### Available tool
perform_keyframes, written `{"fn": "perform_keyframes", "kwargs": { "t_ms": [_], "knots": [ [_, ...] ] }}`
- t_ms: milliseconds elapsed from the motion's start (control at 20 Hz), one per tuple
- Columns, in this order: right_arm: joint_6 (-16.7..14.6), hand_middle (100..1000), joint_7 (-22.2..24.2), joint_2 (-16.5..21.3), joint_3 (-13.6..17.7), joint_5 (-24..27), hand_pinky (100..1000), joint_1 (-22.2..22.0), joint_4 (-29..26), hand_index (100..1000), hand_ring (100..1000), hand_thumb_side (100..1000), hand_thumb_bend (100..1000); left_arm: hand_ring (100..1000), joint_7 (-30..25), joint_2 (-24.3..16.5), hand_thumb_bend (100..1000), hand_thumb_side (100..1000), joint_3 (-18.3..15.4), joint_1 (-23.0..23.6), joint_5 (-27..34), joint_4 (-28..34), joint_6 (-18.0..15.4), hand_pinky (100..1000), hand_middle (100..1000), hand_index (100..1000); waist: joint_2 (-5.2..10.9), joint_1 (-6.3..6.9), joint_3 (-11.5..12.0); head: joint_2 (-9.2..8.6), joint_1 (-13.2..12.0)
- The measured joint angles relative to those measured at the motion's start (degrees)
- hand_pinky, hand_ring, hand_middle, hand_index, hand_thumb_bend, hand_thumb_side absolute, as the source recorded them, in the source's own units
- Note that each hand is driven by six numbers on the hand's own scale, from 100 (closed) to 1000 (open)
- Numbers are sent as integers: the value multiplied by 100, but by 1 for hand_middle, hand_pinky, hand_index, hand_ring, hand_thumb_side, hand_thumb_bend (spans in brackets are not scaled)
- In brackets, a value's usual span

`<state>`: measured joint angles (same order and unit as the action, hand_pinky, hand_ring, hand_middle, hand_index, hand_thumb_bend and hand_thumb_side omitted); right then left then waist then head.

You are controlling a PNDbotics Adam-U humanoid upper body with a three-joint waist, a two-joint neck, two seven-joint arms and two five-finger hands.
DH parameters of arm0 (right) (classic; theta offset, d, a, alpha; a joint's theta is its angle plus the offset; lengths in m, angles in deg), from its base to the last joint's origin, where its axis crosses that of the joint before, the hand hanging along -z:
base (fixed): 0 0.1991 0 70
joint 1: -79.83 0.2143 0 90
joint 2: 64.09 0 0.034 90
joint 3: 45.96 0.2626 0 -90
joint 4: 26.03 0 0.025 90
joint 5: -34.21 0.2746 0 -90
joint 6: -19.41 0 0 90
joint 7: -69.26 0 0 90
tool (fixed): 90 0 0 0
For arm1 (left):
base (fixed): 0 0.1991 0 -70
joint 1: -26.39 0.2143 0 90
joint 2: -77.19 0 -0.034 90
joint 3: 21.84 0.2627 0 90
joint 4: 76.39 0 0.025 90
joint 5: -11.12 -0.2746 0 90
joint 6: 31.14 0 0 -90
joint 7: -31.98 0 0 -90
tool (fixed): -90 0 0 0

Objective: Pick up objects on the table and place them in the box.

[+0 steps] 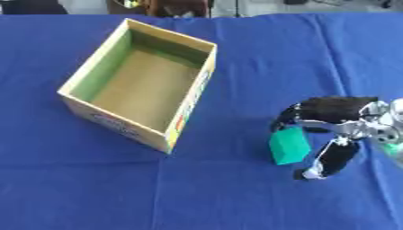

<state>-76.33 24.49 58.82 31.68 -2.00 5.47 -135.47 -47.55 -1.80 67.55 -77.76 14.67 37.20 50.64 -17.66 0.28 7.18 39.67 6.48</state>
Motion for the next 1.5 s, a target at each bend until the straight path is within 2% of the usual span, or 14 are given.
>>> {"fn": "perform_keyframes", "kwargs": {
  "t_ms": [350,600,700,1000,1200,1300,1400,1450,1500],
  "knots": [
    [92,697,-167,-25,1,-117,828,39,66,843,821,404,327,691,-20,1,100,1000,1,-1,0,0,5,675,707,846,-23,5,17,-2,12],
    [150,687,-373,-26,1,-254,813,49,134,837,807,294,270,691,-31,1,100,1000,1,-1,0,0,12,675,707,845,-44,18,17,-6,21],
    [156,685,-401,-27,-1,-348,812,49,183,835,804,277,242,691,-33,2,100,1000,1,-1,0,0,11,675,707,845,-68,25,17,-24,38],
    [133,652,-458,-48,-4,-494,798,51,286,803,779,238,272,691,-53,3,100,1000,2,-1,0,0,-5,676,706,845,-95,28,18,-45,69],
    [125,649,-468,-74,-19,-518,797,55,354,794,775,247,297,691,-56,4,100,1000,2,-2,0,0,-6,676,707,845,-107,26,18,-48,71],
    [131,555,-495,-76,-19,-521,767,79,382,686,731,277,343,691,-59,5,100,1000,3,-2,0,0,-3,676,707,845,-107,23,18,-51,74],
    [183,494,-611,-82,-17,-521,751,103,413,607,690,297,350,690,-63,5,100,1000,3,-2,0,0,1,676,707,845,-108,23,18,-52,75],
    [228,457,-710,-84,-15,-521,738,103,422,551,653,317,351,690,-65,5,100,1000,3,-2,0,0,3,676,707,845,-108,23,18,-53,75],
    [286,417,-844,-93,-12,-515,721,103,435,502,605,346,313,690,-66,5,100,1000,3,-2,0,0,4,676,707,845,-109,23,18,-53,75]
  ]
}}
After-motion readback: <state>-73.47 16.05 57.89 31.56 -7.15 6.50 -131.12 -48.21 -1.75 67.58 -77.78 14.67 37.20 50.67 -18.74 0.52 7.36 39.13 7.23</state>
